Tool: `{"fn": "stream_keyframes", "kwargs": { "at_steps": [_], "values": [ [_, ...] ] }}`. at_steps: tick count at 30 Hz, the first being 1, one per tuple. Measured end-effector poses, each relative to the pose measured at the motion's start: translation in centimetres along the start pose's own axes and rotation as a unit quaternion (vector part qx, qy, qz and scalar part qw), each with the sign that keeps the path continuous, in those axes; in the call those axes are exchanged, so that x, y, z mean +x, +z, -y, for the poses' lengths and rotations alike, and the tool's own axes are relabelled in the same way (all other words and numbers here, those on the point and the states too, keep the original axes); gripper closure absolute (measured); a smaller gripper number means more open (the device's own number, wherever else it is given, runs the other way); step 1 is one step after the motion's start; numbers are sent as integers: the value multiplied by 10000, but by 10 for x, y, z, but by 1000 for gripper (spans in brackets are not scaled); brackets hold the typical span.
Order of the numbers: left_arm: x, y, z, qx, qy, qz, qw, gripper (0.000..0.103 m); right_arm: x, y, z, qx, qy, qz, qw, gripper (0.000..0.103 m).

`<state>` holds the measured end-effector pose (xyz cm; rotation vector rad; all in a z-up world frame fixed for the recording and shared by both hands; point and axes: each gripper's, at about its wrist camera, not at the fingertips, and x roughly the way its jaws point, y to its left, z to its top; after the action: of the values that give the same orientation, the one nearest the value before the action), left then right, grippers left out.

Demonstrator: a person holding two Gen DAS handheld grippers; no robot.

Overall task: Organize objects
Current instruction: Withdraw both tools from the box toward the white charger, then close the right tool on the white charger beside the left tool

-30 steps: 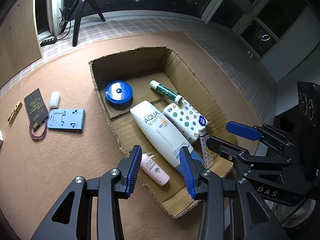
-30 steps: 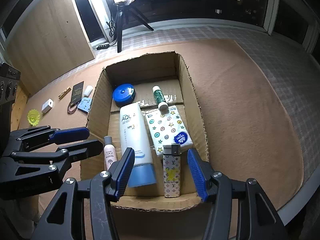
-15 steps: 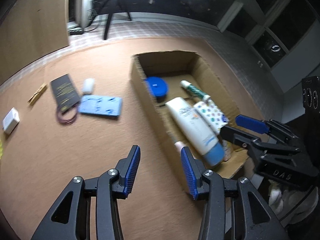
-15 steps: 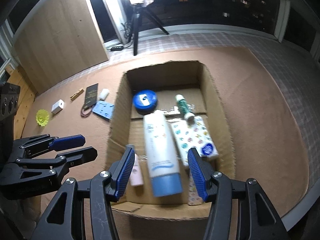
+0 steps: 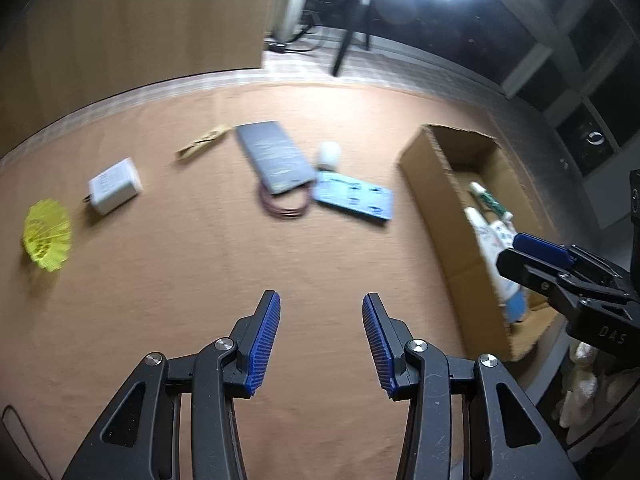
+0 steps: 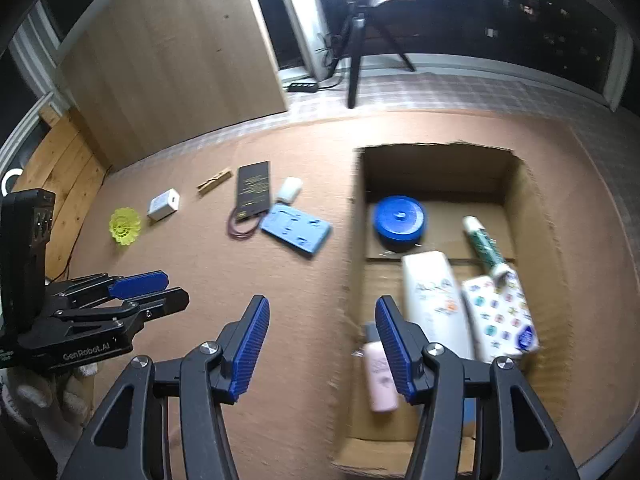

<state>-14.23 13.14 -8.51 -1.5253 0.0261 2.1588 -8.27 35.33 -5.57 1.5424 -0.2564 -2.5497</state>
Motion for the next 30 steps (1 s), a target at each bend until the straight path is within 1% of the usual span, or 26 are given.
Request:
{"fn": "stream_keyframes", "kwargs": {
  "at_steps": [4, 9, 17, 20, 23, 27, 30],
  "values": [
    [-5, 0, -31, -197, 127, 37, 9997, 57, 12, 6, -19, -95, 130, -75, 9998, 52],
    [-14, 2, -69, -482, 274, 142, 9984, 57, 27, 14, -36, -65, 339, -189, 9992, 52],
    [-20, 10, -121, -784, 427, 336, 9954, 57, 49, 37, -70, -157, 654, -229, 9975, 52],
    [-18, 15, -135, -853, 390, 443, 9946, 57, 61, 50, -89, -258, 804, -253, 9961, 52],
    [-15, 22, -150, -938, 336, 514, 9937, 57, 70, 58, -106, -405, 835, -243, 9954, 52],
    [-9, 29, -160, -946, 310, 553, 9935, 57, 87, 71, -130, -597, 854, -256, 9942, 52],
    [-4, 35, -167, -942, 272, 546, 9937, 57, 102, 79, -145, -654, 998, -326, 9923, 52]
  ]
}}
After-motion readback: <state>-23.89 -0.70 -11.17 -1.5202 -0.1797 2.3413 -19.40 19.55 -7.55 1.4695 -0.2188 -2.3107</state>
